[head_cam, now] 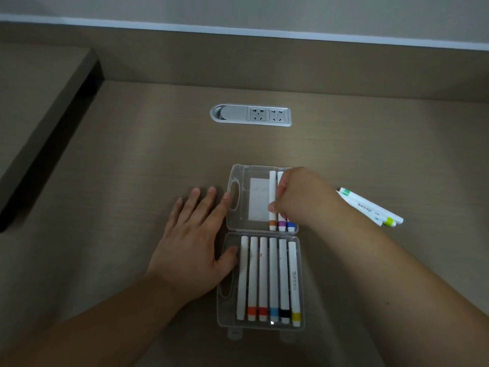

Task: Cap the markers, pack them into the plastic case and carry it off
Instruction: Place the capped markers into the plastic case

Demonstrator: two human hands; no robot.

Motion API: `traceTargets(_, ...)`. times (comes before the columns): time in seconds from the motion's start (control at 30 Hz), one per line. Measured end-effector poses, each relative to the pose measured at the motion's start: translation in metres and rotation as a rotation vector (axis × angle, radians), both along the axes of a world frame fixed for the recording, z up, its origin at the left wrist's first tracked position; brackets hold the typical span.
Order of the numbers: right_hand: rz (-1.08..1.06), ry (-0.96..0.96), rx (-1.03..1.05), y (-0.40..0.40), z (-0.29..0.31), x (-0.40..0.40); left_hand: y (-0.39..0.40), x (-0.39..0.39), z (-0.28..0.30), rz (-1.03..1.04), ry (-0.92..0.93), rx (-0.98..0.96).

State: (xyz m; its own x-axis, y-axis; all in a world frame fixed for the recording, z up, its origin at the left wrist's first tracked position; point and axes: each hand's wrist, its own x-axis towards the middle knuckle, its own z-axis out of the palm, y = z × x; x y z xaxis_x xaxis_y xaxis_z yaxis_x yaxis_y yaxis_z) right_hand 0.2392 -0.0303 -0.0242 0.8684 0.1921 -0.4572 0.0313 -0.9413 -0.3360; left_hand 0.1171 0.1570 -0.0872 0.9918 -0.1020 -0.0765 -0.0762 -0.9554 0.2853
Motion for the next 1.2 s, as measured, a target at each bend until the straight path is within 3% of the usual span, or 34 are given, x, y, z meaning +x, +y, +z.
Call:
traceTargets(0.2,-0.028,-0.061,0.062,-0.003,0.000,-0.007,0.001,0.000,0.000,0.009,0.001,0.017)
traceTargets(0.33,-0.311,-0.193,0.271,-0.055,0.003,-0.010,0.000,0.000,0.001,0.011,0.007,0.012)
traceTargets(0.5,-0.451,-0.259,0.077,-0.128,0.007,0.002,0.000,0.001,0.002,0.013,0.016,-0.014)
traceTargets(0.67,-0.429,-0.195,0.019,-0.148,-0.012,0.002,0.000,0.001,0.001,0.013,0.024,0.010)
traceTargets(0.9,-0.425,-0.230,0.011,-0.146,-0.019,0.009,0.000,0.002,0.001,0.016,0.025,-0.006)
traceTargets(1.1,-0.348,-0.275,-0.125,-0.137,-0.021,0.018,0.000,0.001,0.001,0.016,0.016,-0.004)
traceTargets(1.2,-0.349,-0.329,-0.046,-0.125,-0.014,0.017,-0.001,0.000,0.000,0.012,0.012,-0.008)
